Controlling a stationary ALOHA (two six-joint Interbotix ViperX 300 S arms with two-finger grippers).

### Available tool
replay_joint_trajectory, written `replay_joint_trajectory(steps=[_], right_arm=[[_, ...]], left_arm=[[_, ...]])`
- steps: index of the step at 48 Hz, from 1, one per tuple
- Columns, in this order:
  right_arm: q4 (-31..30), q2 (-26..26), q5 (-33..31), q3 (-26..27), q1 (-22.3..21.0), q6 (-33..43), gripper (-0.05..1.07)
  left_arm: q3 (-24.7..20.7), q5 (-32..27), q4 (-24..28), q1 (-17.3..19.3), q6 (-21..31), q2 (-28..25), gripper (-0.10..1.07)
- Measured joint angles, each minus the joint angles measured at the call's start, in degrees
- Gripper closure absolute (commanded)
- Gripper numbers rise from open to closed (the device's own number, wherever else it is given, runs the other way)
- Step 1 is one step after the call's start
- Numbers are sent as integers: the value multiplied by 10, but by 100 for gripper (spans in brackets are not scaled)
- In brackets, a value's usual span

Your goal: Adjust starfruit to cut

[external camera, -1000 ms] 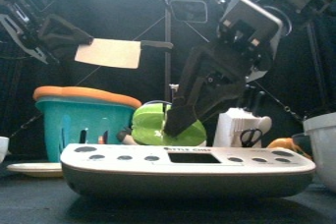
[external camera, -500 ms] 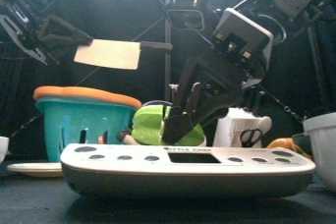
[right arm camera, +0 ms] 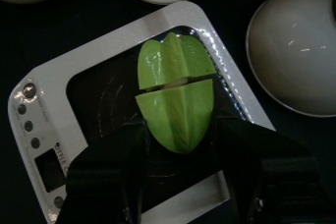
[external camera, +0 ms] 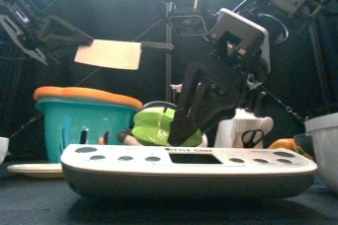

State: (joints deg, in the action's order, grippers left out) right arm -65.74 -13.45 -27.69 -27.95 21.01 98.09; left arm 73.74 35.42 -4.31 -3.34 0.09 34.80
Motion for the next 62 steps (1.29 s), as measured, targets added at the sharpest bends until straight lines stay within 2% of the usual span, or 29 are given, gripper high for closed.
replay_joint_trajectory(steps=[6, 18, 23, 31, 41, 55, 62], right_arm=[[55, -1, -24, 18, 4, -1, 42], [160, -1, -144, 82, 36, 3, 42], [200, -2, -175, 115, 46, 3, 42], [256, -36, -245, 171, 52, 4, 42], [272, -62, -311, 216, 54, 6, 42], [277, -84, -330, 230, 52, 53, 41], [273, -90, -332, 230, 52, 69, 36]], left_arm=[[0, 0, 0, -1, 0, 0, 66], [0, 0, 0, -1, 0, 1, 66], [0, 0, 0, -1, 0, 1, 66], [0, 0, 0, -1, 0, 1, 66], [0, 0, 0, -1, 0, 1, 66], [0, 0, 0, -1, 0, 1, 66], [0, 0, 0, -1, 0, 0, 66]])
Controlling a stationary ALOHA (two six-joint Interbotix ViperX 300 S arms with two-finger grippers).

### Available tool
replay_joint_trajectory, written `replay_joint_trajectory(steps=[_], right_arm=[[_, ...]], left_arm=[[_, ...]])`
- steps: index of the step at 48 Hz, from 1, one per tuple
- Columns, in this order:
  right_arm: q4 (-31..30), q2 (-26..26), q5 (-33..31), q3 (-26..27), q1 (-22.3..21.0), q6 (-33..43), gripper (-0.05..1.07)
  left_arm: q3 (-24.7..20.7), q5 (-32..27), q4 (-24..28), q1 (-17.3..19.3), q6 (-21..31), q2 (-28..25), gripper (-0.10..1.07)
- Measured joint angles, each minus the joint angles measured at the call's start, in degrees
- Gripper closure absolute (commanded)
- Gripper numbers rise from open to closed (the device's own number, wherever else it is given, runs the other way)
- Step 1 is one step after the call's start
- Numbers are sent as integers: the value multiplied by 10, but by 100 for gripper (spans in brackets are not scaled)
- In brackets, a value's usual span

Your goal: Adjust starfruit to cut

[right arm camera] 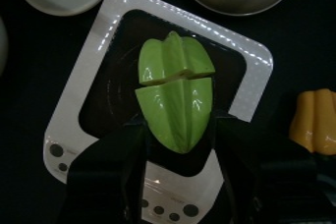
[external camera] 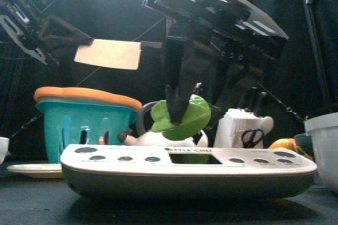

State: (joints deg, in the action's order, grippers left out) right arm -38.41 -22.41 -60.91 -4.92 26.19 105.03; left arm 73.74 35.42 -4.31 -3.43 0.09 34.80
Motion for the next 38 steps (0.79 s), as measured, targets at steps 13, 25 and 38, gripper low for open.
replay_joint_trajectory(steps=[13, 25, 38], right_arm=[[-16, -7, 1, 0, 0, 18, 18], [-16, -11, 5, 7, 0, 20, 14], [15, -11, 31, 8, 1, 19, 14]], left_arm=[[0, 0, 0, 0, 1, 1, 66], [0, -1, 0, 0, 1, 1, 66], [1, 0, 0, 0, 1, 1, 66]])
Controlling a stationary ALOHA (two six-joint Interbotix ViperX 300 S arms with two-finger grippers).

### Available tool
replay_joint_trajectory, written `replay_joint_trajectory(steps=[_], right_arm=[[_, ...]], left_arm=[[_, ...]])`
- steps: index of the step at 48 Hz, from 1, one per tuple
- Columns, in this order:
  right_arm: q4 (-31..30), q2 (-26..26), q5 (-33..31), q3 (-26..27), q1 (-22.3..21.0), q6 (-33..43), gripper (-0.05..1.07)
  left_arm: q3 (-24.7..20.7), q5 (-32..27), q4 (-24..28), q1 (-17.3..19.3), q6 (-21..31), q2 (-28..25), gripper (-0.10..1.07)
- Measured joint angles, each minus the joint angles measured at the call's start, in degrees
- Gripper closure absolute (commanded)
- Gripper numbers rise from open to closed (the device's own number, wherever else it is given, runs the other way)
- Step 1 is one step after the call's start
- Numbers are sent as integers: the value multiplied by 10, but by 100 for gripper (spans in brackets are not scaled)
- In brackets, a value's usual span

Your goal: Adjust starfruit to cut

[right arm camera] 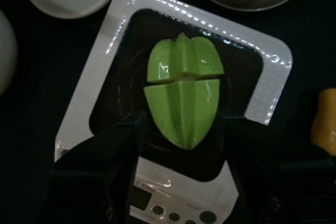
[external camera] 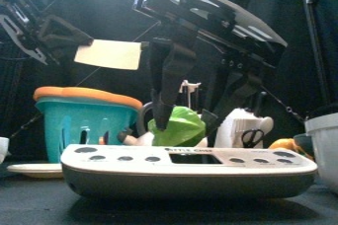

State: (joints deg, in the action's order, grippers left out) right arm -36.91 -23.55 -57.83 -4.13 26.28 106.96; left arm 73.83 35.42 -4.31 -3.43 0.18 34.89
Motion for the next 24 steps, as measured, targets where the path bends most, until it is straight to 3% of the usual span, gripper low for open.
replay_joint_trajectory(steps=[24], right_arm=[[14, 0, 4, 1, 3, -5, 14]], left_arm=[[-1, 0, 0, 0, 0, 0, 66]])
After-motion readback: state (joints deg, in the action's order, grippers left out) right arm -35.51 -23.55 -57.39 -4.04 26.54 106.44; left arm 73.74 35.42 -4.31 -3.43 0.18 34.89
